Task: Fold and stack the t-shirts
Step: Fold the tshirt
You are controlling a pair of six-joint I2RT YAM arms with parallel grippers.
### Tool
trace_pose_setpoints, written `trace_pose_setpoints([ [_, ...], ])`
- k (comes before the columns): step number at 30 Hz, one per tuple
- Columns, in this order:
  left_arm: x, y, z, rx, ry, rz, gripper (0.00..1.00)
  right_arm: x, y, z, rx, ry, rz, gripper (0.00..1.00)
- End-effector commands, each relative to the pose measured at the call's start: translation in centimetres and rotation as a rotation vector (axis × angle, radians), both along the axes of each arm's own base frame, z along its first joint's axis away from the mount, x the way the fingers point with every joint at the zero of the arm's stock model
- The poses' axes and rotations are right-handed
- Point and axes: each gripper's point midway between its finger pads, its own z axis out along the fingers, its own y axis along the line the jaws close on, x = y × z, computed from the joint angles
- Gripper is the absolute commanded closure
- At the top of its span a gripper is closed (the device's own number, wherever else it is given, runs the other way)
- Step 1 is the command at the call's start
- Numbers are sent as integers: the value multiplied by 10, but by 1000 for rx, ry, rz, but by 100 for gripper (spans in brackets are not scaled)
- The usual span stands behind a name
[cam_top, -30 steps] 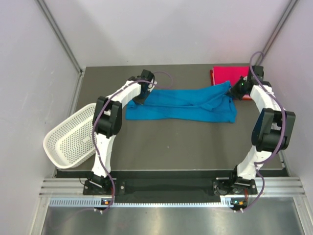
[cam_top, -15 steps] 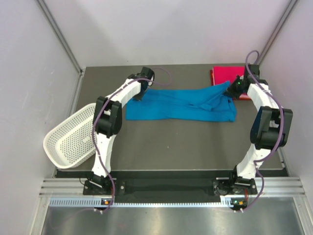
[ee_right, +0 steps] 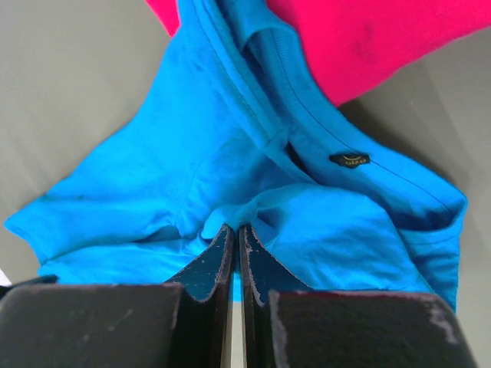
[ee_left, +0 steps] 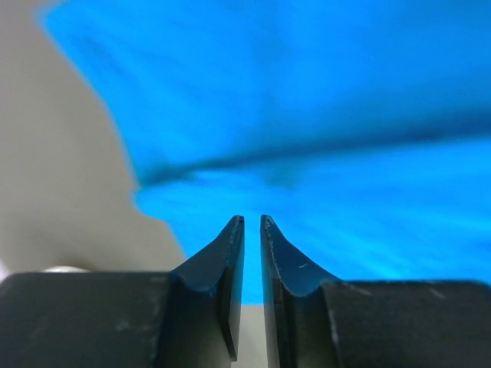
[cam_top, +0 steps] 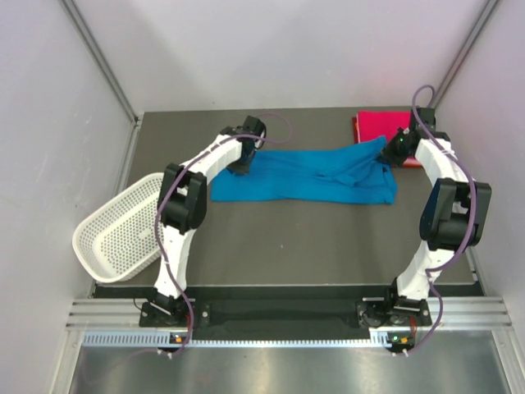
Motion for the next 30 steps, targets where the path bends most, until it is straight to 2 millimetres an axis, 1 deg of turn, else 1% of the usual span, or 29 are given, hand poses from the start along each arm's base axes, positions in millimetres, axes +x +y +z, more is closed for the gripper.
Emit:
trace_pose_setpoints([
  [1,-20,-19,7,-111,10,38,81,16,-2,24,-26,-60,-4,99],
  [3,-25,-16,-4,-100,35,53,83,21,1,26,-11,-71,-4,98],
  [4,-30,-13,-11,-90,51,74,84,23,3,24,-4,-71,2,98],
  [7,-35,-10,-21,-80,69,88,85,28,8,22,1,-78,16,96],
  [12,-37,-12,-20,-104,61,100,85,40,18,23,-13,-97,46,96],
  [13,-38,-12,-19,-105,61,102,85,40,21,20,-10,-85,51,96],
  [17,-42,-14,-24,-118,76,108,85,46,16,17,-25,-80,18,95],
  [18,-43,-12,-25,-109,76,117,85,50,14,21,-32,-91,11,93],
  [20,-47,-8,-29,-96,86,128,84,54,12,23,-38,-92,6,91],
  [22,-50,-8,-30,-96,94,132,85,57,15,38,-43,-124,20,86],
  [23,-52,-8,-32,-96,99,133,85,56,14,44,-55,-134,21,83],
  [24,-52,-8,-30,-99,92,136,85,50,11,43,-74,-117,8,78],
  [25,-53,-7,-30,-101,95,135,84,44,9,54,-87,-131,-2,76],
  [26,-55,-7,-29,-102,98,134,85,38,6,57,-94,-123,-20,75],
  [27,-56,-8,-26,-107,94,132,85,27,0,50,-122,-86,-49,70],
  [28,-56,-9,-23,-110,91,129,85,19,-3,61,-134,-95,-69,66],
  [29,-56,-10,-21,-115,85,125,84,13,-8,61,-153,-82,-96,61],
  [30,-57,-11,-15,-123,77,123,84,5,-10,59,-160,-63,-103,60],
])
